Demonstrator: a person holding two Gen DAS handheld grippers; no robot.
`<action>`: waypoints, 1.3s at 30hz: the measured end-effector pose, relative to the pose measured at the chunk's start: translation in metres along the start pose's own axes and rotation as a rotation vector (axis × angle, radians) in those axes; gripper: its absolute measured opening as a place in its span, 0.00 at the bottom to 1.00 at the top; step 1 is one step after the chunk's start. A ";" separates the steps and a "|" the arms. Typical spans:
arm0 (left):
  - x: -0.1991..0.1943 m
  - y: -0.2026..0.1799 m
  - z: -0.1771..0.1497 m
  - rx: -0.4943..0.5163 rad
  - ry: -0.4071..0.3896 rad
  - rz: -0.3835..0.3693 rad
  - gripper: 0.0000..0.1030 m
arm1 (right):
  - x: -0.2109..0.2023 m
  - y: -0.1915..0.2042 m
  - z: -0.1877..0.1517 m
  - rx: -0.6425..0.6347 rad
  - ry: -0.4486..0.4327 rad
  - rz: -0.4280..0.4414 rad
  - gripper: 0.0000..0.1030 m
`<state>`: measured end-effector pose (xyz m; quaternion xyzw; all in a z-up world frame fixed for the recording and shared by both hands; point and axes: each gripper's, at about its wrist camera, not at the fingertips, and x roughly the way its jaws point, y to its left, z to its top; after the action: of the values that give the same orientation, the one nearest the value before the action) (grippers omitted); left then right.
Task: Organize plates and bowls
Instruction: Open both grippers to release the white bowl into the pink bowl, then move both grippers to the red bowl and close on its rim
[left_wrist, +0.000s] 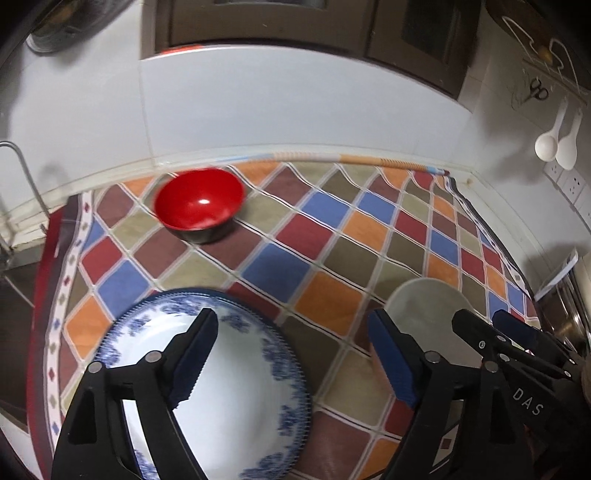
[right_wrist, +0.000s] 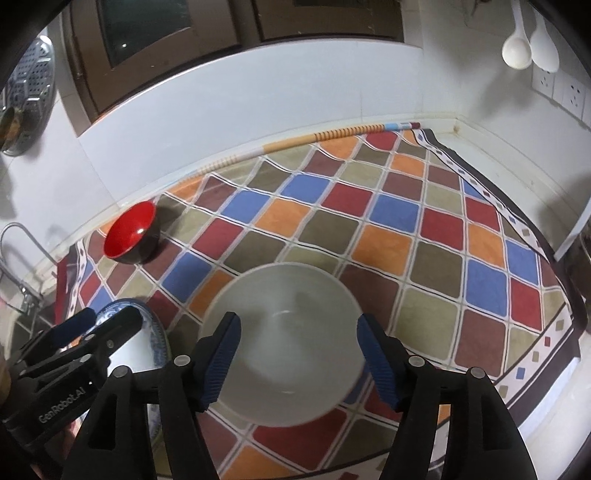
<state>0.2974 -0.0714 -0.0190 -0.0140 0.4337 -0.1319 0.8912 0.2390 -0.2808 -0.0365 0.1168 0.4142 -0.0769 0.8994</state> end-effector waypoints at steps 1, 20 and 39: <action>-0.002 0.004 0.000 -0.003 -0.007 0.008 0.82 | 0.000 0.004 0.001 -0.005 -0.003 0.002 0.67; -0.023 0.108 0.007 -0.005 -0.074 0.151 0.88 | 0.003 0.106 0.007 -0.085 -0.047 0.065 0.67; 0.001 0.162 0.052 0.013 -0.110 0.127 0.87 | 0.027 0.176 0.037 -0.082 -0.094 0.066 0.67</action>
<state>0.3741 0.0805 -0.0097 0.0123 0.3832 -0.0768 0.9204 0.3247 -0.1231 -0.0082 0.0897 0.3703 -0.0357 0.9239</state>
